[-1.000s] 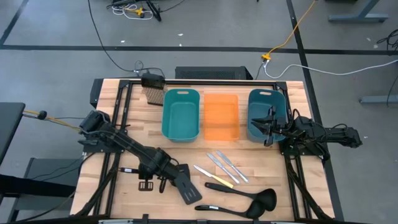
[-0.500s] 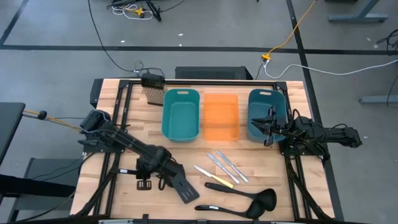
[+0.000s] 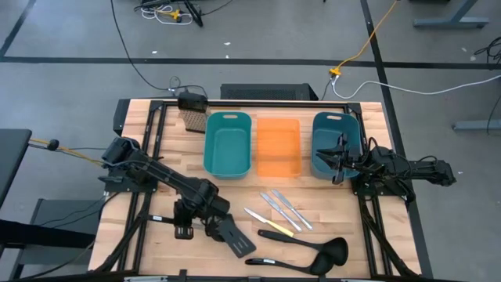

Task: Pick & Place Kitchen Items
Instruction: Put the top black spatula into the green bin

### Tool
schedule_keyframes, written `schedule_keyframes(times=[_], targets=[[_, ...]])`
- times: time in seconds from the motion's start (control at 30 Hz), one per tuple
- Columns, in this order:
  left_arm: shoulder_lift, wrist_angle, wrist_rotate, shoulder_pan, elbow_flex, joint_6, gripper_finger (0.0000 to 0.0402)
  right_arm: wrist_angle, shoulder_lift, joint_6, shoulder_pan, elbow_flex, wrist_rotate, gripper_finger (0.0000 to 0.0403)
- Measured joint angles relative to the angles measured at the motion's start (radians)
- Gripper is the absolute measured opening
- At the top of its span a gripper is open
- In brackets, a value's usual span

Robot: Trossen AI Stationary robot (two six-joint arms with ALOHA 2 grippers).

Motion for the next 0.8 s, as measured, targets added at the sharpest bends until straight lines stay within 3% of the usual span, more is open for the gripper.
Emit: schedule_keyframes(times=[0.47, 0.8], targets=[[0.000, 0.080, 0.118, 0.000, 0.000, -0.009, 0.0085, 0.000, 0.000, -0.002, 0.000, 0.000, 0.000, 0.0068], [0.000, 0.046, 0.148, -0.026, 0.001, -0.140, 0.0085, 0.000, 0.000, -0.003, 0.000, 0.000, 0.000, 0.0068]])
